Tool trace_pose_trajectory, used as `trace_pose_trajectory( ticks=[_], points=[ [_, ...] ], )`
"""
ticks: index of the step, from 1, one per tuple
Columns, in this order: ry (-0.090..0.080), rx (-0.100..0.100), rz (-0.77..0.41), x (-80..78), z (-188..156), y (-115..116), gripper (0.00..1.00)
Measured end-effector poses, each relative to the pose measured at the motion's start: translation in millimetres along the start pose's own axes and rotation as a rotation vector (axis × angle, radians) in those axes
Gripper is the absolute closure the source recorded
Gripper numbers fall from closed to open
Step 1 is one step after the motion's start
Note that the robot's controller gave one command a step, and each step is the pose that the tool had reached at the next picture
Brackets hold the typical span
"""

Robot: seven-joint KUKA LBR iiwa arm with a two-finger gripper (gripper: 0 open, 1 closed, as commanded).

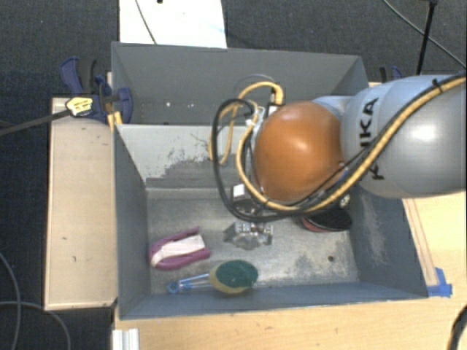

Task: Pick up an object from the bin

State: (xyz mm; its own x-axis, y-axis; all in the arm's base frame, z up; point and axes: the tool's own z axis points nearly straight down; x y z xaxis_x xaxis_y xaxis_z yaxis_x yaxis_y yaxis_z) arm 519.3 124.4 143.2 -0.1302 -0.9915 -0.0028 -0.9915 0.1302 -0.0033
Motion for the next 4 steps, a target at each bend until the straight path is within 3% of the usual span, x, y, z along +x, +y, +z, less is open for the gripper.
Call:
trace_pose_trajectory(
  ticks=[1, 2, 3, 4],
  points=[
    [0.001, -0.005, -0.307, -6.9, 8, 33, 1.0],
    [0.001, -0.005, -0.301, -6.9, 8, 33, 0.0],
    [0.004, -0.006, -0.639, -58.8, 61, 50, 0.0],
    [0.007, 0.001, -0.419, -77.9, 69, 45, 0.0]
  ],
)
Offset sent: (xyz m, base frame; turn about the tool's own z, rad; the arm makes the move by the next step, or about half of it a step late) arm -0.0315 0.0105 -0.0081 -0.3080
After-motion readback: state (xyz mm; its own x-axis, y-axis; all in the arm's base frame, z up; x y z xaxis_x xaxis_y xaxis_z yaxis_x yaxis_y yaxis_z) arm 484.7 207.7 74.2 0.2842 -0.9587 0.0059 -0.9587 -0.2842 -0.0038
